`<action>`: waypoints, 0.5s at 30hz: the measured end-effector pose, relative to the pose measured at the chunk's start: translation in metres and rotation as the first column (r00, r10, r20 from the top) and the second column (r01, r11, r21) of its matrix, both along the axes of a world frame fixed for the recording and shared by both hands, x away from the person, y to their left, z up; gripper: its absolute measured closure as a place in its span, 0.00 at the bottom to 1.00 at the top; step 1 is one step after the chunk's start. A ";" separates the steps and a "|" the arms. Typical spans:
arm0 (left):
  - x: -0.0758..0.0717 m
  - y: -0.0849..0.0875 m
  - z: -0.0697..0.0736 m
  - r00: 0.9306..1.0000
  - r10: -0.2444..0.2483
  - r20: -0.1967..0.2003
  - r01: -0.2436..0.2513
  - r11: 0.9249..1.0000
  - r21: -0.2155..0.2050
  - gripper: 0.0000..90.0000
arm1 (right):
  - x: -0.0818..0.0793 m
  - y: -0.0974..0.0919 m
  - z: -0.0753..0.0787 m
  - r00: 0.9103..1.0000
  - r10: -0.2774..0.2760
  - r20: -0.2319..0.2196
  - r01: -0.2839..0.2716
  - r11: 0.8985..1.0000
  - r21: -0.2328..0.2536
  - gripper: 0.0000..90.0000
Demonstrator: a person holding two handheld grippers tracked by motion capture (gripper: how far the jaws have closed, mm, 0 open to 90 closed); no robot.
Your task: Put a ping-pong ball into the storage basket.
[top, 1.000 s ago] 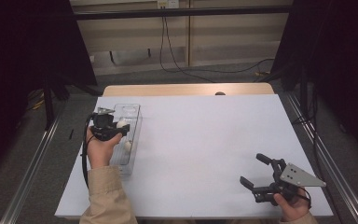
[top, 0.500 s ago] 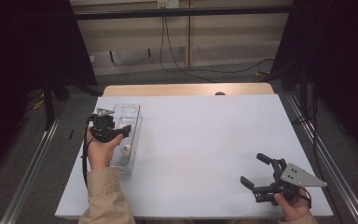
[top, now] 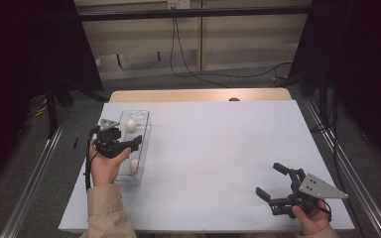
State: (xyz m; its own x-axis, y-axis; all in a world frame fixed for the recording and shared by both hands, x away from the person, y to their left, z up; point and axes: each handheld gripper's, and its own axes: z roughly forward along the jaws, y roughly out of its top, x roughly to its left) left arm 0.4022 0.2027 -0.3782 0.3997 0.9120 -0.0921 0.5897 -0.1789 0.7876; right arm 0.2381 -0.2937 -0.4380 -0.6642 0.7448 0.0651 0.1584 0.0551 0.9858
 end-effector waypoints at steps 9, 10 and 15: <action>-0.021 0.003 0.000 0.999 -0.011 0.047 0.013 0.999 -0.035 0.16 | 0.000 0.000 0.000 1.000 0.002 0.002 -0.002 1.000 0.000 0.02; -0.024 0.002 -0.001 0.999 -0.013 0.051 0.015 0.999 -0.039 0.15 | 0.000 0.000 0.000 1.000 0.002 0.001 -0.002 1.000 0.001 0.02; -0.035 0.000 -0.008 0.996 -0.035 0.079 0.039 0.998 -0.046 0.12 | 0.000 0.000 0.000 1.000 0.003 0.001 -0.003 1.000 0.001 0.02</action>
State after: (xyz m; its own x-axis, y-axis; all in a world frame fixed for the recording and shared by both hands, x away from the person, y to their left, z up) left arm 0.3669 0.2027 -0.3863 0.4405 0.8919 -0.1024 0.5195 -0.1602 0.8393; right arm 0.2381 -0.2933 -0.4380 -0.6663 0.7428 0.0653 0.1577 0.0549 0.9860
